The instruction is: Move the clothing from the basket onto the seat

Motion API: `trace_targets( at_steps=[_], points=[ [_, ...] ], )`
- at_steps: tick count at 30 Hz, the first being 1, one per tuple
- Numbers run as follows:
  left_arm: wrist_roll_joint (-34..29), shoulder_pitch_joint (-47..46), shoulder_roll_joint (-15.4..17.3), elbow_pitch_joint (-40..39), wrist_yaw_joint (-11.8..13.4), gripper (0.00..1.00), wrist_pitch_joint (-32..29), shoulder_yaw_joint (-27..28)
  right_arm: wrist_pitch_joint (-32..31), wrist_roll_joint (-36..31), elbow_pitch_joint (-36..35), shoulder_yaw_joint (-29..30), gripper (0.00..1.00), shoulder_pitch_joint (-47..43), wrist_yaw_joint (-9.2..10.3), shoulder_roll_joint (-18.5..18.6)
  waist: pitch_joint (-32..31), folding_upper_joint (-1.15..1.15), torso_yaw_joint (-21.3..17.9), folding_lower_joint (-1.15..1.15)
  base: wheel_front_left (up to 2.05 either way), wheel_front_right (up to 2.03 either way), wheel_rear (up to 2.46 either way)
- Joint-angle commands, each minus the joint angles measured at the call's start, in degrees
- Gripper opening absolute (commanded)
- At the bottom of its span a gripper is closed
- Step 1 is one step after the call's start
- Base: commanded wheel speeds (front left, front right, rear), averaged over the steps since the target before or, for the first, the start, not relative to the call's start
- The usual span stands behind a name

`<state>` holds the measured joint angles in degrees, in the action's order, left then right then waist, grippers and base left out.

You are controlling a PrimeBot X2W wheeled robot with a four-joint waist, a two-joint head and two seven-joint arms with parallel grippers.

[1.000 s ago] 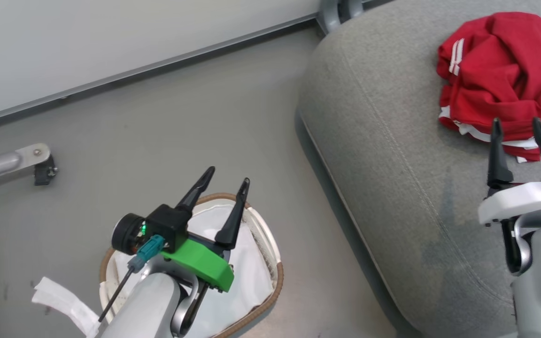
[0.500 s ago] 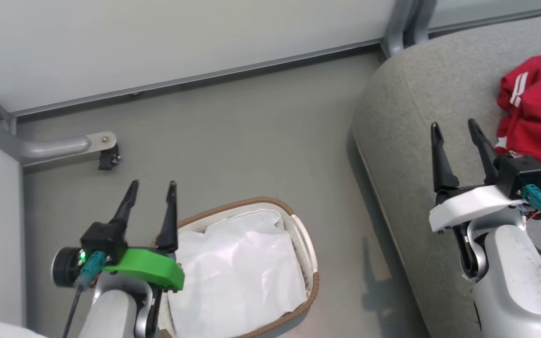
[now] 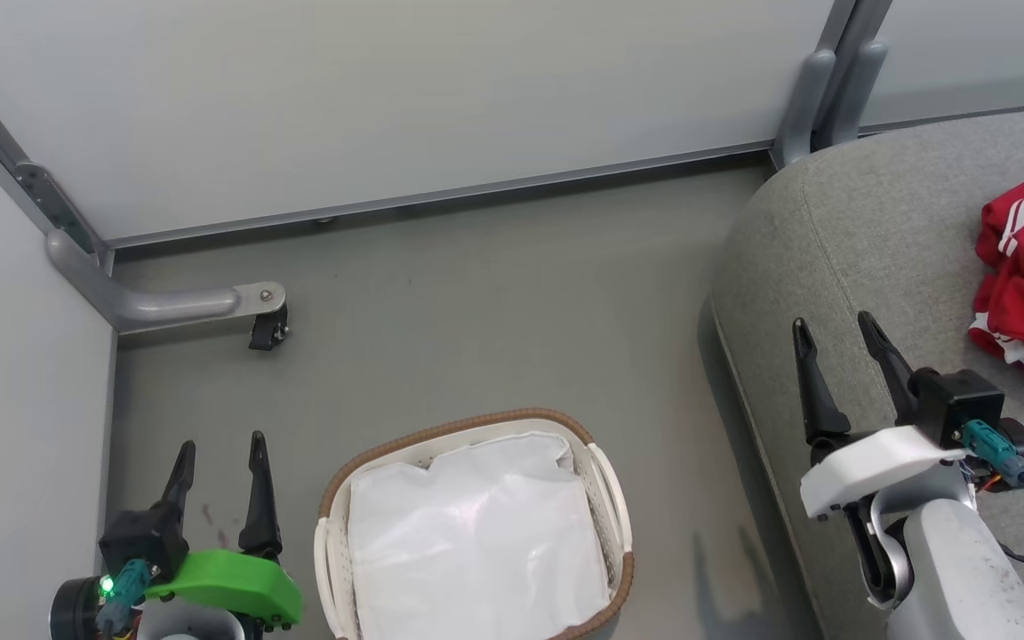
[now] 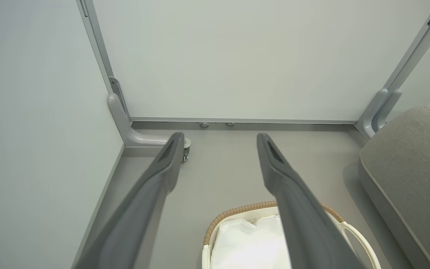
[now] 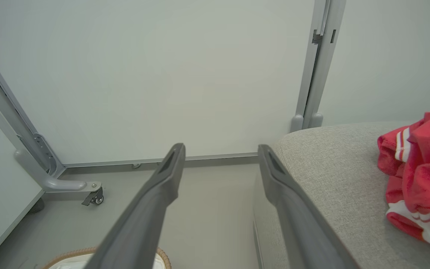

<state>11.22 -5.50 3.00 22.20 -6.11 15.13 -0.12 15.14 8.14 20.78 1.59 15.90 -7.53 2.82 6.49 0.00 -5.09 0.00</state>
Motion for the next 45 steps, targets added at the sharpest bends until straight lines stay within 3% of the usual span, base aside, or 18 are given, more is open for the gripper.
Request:
trace_targets(
  at_steps=[1,8,9,13,45],
  points=[
    [-0.1,1.0,0.0,-1.0,-0.3,1.00,0.0,0.4,0.0,0.4,0.3,0.0,1.00,-1.4,0.08,0.2,-1.1,0.00,0.3,0.00,0.00,0.00,0.00],
    [4.3,3.6,0.0,-2.4,-0.7,1.00,0.0,-0.1,0.0,1.0,0.8,-0.4,1.00,-3.3,0.08,0.2,-2.3,0.00,0.0,0.00,0.00,0.00,0.00],
    [4.2,2.9,-0.1,-1.9,-0.5,0.00,0.0,0.0,0.0,0.6,0.8,-0.4,0.00,-2.6,-0.01,0.0,-2.2,0.00,0.0,0.00,0.00,0.00,0.00],
    [4.9,3.0,-0.4,-0.1,-0.5,0.00,-0.3,0.1,-0.4,1.3,2.5,-0.2,0.00,-3.5,-0.01,-0.5,-2.3,0.00,0.1,0.00,0.00,0.00,0.00],
    [34.2,1.3,-0.3,-3.4,-0.9,0.00,-8.5,2.6,-8.5,33.1,-1.3,1.7,0.00,-6.0,0.01,-0.2,-3.3,0.00,1.3,0.00,0.00,0.00,0.00]
  ],
)
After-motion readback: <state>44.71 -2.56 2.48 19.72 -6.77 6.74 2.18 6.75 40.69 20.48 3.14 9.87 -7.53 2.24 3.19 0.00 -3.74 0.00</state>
